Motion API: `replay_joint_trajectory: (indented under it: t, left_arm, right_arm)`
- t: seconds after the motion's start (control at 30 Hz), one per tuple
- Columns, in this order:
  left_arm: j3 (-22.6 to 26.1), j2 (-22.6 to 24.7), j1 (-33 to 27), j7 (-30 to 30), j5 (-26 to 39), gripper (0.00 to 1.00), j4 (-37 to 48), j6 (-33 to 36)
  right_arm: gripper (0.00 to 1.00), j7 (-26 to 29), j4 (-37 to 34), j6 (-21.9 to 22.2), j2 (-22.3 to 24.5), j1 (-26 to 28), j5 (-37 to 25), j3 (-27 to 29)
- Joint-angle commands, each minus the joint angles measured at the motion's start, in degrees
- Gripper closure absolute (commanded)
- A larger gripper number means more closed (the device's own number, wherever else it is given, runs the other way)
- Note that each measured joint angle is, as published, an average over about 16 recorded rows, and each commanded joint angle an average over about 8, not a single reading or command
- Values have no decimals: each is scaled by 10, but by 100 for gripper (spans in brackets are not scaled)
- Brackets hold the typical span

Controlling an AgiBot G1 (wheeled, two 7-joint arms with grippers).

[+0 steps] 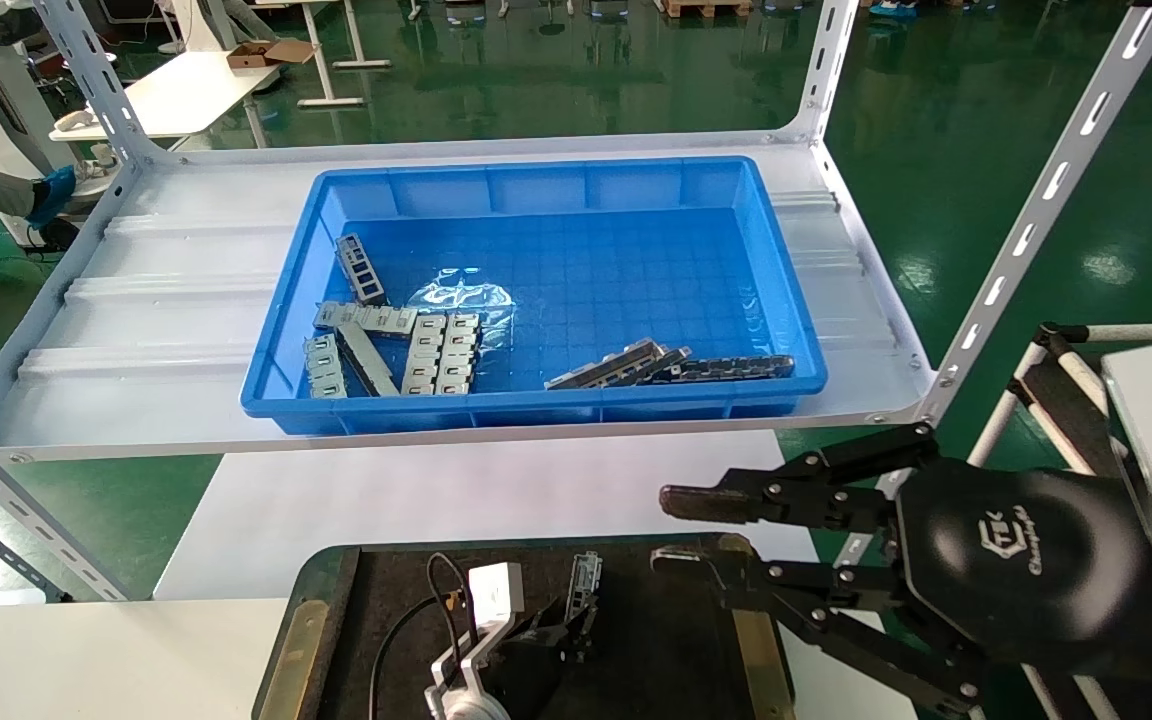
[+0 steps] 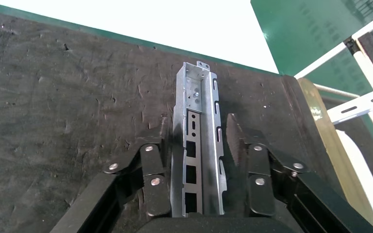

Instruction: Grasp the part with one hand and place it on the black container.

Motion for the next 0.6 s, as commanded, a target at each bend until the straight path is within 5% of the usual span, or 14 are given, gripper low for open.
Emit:
replay_joint_trajectory:
  t: [0.03, 0.33, 0.6]
  left_arm:
    - [5, 0, -2, -10, 3, 0, 1, -2]
    - [14, -9, -25, -40, 46, 0, -4, 10]
    - [-7, -57, -44, -49, 93, 0, -37, 93]
  right_arm:
    - [0, 0, 0, 0, 0, 0, 0, 0]
    - [0, 0, 0, 0, 0, 0, 0, 0]
    - [0, 0, 0, 0, 0, 0, 0, 0]
